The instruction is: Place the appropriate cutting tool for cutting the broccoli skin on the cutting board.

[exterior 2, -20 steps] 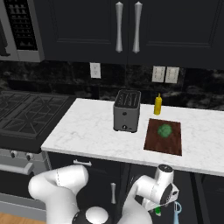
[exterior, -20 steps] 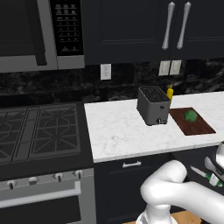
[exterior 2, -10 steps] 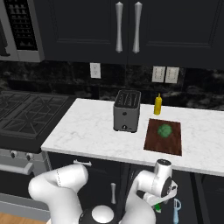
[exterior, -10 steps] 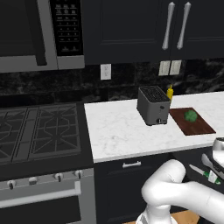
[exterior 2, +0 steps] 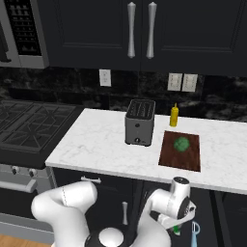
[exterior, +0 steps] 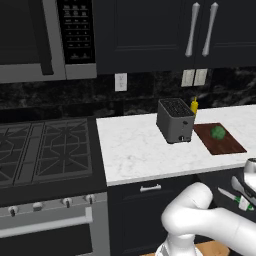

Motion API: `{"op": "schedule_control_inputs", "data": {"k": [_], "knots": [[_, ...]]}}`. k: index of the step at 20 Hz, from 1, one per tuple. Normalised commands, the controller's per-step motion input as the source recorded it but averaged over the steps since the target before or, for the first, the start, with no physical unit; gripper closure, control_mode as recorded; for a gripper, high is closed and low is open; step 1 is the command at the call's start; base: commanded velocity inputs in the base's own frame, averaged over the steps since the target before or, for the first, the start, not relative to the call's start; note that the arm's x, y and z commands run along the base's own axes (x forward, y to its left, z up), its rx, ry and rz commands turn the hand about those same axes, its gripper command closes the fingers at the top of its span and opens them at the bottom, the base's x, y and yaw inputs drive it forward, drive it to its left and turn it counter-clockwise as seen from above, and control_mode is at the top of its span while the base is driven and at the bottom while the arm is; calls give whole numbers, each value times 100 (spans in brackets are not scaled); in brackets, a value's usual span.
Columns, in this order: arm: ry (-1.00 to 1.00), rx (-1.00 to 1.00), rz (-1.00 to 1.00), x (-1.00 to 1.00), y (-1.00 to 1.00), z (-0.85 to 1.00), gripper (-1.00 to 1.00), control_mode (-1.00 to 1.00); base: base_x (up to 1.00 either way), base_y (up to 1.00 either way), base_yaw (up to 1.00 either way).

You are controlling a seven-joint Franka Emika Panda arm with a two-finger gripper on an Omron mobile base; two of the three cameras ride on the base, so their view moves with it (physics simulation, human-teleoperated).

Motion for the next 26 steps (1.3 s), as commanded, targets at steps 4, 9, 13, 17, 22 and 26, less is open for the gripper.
{"op": "schedule_control_inputs", "data": {"k": [4,9,13,17,22,26], "knots": [[0,-1,2,-30,14,8,100,-100,0,0,0],[-7,-1,7,-66,0,68,100,-100,0,0,0],[-12,0,5,-64,1,100,100,-100,0,0,0],[-12,0,5,-54,0,100,100,-100,0,0,0],[-16,-1,5,-41,0,100,100,-100,0,0,0],[-14,-4,2,-9,0,100,100,-100,0,0,0]]}}
